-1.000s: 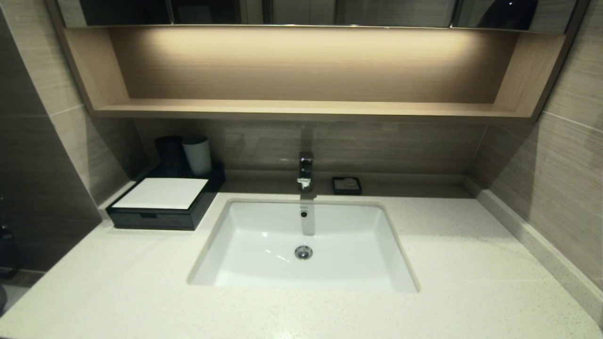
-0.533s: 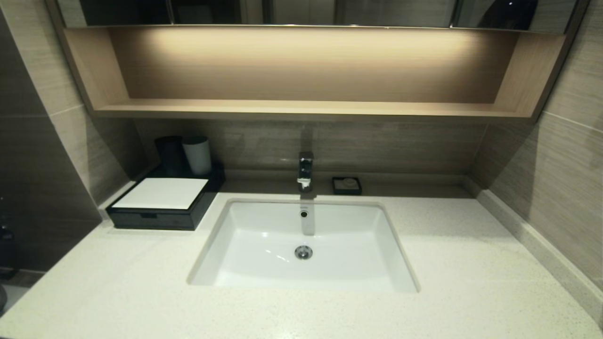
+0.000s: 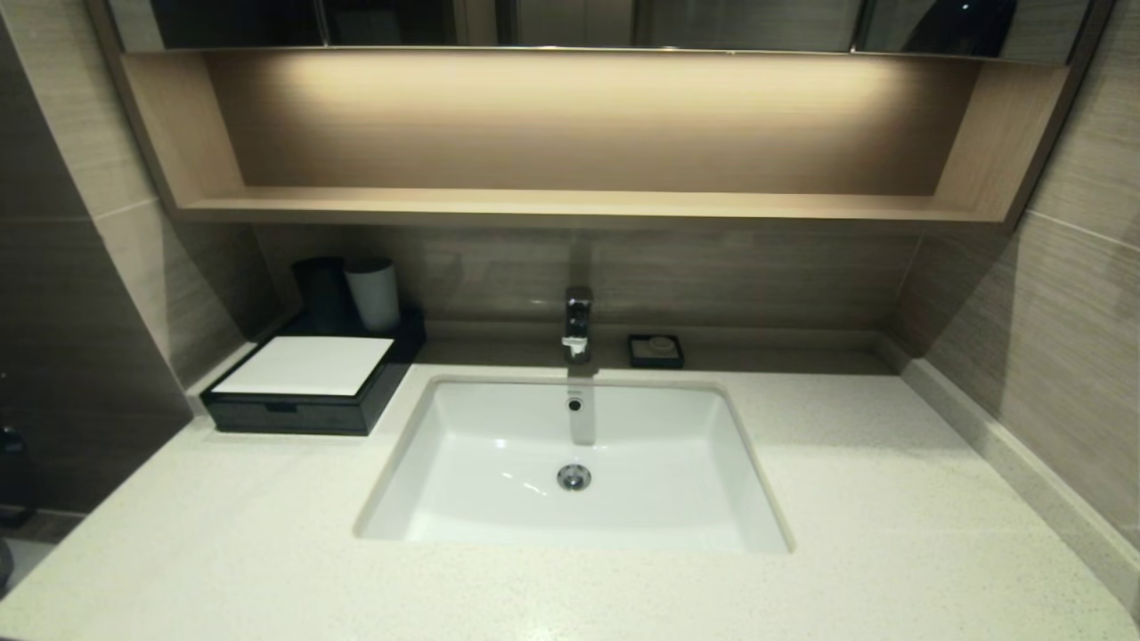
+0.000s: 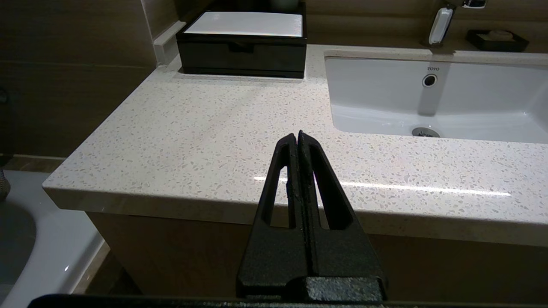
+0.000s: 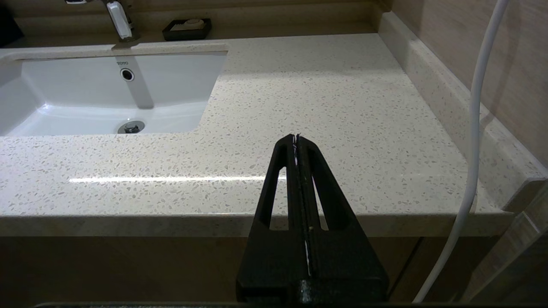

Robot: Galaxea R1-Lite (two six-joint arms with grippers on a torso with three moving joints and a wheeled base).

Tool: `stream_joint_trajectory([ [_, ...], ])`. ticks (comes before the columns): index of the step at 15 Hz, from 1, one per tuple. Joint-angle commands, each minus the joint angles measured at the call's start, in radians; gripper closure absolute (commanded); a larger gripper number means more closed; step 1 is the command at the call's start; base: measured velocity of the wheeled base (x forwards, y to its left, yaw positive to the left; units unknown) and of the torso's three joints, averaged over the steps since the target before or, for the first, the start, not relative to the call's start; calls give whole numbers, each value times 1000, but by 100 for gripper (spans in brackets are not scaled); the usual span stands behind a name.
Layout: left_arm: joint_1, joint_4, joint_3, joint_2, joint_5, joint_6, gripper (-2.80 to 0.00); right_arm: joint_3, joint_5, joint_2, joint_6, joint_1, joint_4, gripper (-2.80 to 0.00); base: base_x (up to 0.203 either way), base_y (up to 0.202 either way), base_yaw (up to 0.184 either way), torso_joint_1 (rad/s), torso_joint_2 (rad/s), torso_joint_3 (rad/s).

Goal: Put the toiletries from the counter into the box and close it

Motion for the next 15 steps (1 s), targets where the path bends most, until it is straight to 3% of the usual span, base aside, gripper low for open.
stream_joint_trajectory([
  [1,0,0,0,1,0,4,0,1,0,2,0,0,0,0,0,0,0,0,0,0],
  [15,0,-2,0,1,0,-1,0,1,0,1,0,0,0,0,0,0,0,0,0,0],
])
